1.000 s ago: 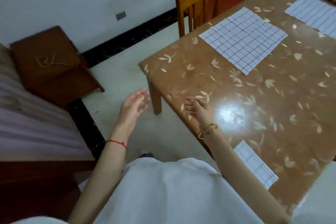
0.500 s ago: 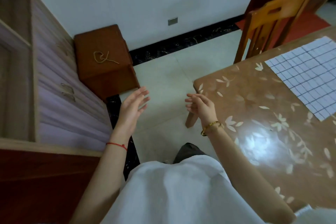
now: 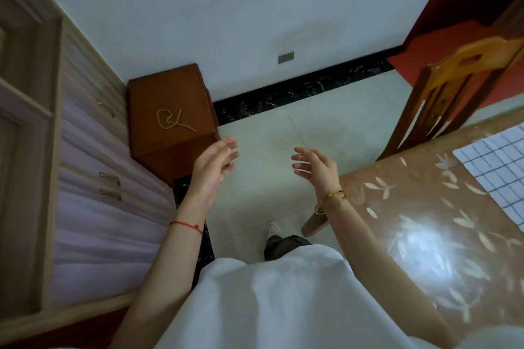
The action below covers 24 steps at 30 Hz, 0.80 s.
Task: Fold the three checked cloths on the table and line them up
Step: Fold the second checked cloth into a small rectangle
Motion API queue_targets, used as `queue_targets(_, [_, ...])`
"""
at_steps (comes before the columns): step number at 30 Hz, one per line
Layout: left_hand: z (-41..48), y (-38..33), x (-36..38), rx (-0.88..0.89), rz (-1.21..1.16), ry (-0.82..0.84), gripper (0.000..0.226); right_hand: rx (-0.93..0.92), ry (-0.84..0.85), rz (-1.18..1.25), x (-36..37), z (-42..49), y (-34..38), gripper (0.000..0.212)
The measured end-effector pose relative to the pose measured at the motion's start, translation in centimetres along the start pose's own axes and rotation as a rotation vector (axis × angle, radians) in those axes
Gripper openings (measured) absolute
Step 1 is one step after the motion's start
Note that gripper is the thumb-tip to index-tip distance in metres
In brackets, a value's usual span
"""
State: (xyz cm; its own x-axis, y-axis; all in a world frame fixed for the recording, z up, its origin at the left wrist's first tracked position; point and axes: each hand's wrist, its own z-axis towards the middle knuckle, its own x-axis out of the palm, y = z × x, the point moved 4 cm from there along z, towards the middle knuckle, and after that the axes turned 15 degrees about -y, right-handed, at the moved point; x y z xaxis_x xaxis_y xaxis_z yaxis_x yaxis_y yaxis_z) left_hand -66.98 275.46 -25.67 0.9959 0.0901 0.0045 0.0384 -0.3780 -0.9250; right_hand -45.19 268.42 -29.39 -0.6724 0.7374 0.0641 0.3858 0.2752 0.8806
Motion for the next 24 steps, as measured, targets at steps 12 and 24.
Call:
queue_targets(12, [11.8,-6.8,9.9,0.016,-0.006,0.111,0.025,-0.036,-0.075,0.022,4.4,11.3,7.8,0.021])
queue_targets(24, [26.8,-11.8,21.0,-0.003,0.049,0.372,0.027,-0.059,-0.32,0.113,8.3,22.6,12.7,0.023])
